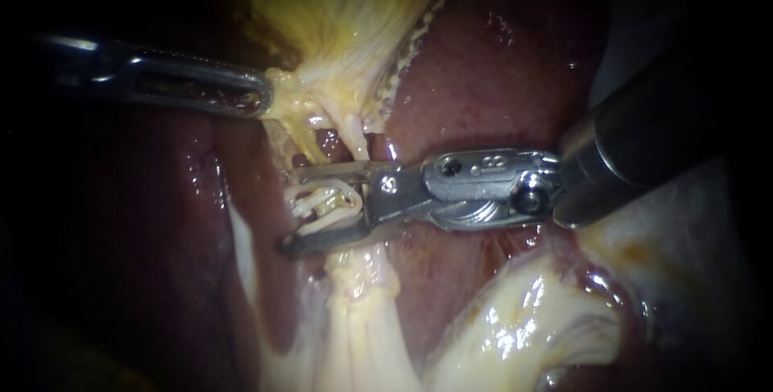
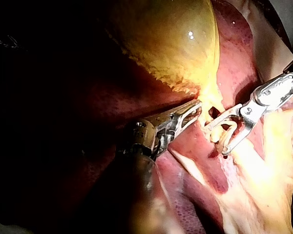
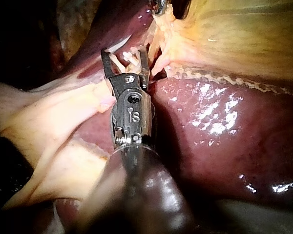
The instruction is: Clipping third clip left tube
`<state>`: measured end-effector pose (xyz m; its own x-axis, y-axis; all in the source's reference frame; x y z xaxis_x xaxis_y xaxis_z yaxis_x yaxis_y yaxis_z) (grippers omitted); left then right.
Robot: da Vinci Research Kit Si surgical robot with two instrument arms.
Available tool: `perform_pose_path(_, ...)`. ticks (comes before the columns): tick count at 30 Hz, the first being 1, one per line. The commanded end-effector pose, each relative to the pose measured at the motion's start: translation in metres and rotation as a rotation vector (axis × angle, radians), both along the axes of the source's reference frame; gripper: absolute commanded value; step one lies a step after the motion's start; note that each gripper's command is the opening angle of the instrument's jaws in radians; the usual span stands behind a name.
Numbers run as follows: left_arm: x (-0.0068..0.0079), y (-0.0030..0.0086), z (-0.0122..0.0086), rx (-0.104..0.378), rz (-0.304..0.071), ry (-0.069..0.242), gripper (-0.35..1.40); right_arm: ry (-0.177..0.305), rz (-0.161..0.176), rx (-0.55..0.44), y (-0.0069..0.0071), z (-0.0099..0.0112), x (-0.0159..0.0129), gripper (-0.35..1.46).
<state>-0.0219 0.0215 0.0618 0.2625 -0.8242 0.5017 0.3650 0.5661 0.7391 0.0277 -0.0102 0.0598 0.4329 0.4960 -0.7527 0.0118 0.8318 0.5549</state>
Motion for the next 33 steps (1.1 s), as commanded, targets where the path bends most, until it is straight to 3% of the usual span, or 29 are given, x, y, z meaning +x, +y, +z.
perform_pose_path(1, 0.0000, 0.0000, 0.0000, 0.000, 0.000, 0.000, -0.35, 0.000, 0.000, 0.000, 0.0000, 0.0000, 0.0000, 0.45)
perform_pose_path(6, 0.0001, 0.0000, 0.0000, 0.000, 0.000, 0.000, -0.35, 0.002, -0.001, 0.005, 0.0002, -0.0010, 0.0000, 0.46)
perform_pose_path(13, 0.0001, 0.0000, 0.0000, 0.005, -0.002, 0.000, -0.35, 0.006, -0.004, 0.026, 0.0005, -0.0045, -0.0006, 0.47)
perform_pose_path(20, 0.0001, 0.0000, 0.0001, 0.005, -0.002, 0.000, -0.35, 0.003, 0.004, 0.075, 0.0019, -0.0068, -0.0029, 0.45)
perform_pose_path(25, 0.0001, 0.0000, 0.0001, 0.005, -0.002, 0.000, -0.35, -0.005, 0.015, 0.095, 0.0025, -0.0061, -0.0038, 0.45)
perform_pose_path(33, 0.0001, -0.0001, 0.0003, 0.009, -0.005, 0.000, -0.35, -0.025, 0.041, 0.147, 0.0026, -0.0032, -0.0040, 0.46)
